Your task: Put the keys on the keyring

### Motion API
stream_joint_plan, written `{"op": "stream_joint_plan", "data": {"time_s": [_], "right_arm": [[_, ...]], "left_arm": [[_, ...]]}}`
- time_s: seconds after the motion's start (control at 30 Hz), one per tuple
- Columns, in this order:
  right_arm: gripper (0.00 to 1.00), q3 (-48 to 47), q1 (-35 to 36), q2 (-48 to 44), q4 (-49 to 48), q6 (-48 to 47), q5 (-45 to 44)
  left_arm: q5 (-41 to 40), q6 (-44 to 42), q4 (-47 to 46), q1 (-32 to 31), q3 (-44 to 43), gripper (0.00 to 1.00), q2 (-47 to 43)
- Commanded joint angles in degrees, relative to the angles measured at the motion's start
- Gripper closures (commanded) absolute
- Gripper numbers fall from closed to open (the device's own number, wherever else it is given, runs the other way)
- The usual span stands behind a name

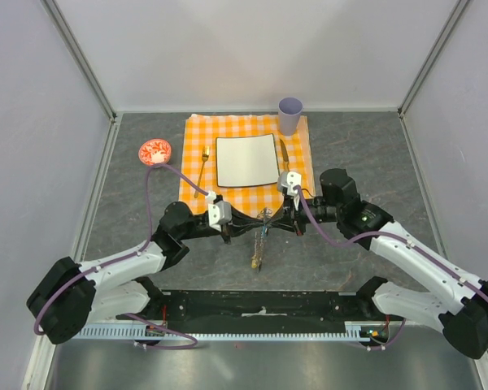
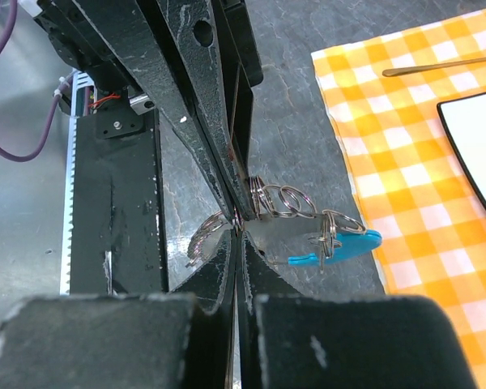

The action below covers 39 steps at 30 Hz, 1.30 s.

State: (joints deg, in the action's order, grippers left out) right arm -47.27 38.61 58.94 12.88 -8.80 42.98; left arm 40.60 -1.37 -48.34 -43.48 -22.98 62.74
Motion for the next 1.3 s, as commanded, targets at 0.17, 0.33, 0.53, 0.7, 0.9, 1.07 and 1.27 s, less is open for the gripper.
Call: {"op": "stream_joint_plan", "data": {"time_s": [0.17,0.33,0.53,0.7,0.9,1.07,1.27], "right_arm": [[1.00,4.28,1.12,2.41,-10.68,4.39,2.28],[1.00,7.71,1.12,4.51,-15.77,6.86,2.54],[1.00,10.87,1.20,8.91,-20.69,8.18,2.72],[1.00,12.11,1.20,13.12,-26.76,10.73,4.21],[1.00,12.55,1.12,11.73,-30.28,11.52,5.53],[1.00,11.85,1.20,8.66,-29.24,11.26,5.80],[1.00,10.00,1.20,4.00,-18.28,5.12,-1.30]], "left_arm": [[-1.31,0.84,-10.46,-1.43,1.79,0.98,2.12],[-2.19,3.65,-15.38,-1.43,5.40,0.98,3.61],[-3.77,4.79,-19.86,-1.43,9.53,0.98,6.60],[-3.60,5.41,-22.24,-1.43,11.47,0.98,8.54],[-3.16,3.39,-20.23,-1.34,12.17,0.98,8.01],[-1.58,3.04,-21.79,-1.25,12.17,0.98,8.36],[-1.93,4.97,-27.50,-0.55,13.75,0.98,7.05]]}}
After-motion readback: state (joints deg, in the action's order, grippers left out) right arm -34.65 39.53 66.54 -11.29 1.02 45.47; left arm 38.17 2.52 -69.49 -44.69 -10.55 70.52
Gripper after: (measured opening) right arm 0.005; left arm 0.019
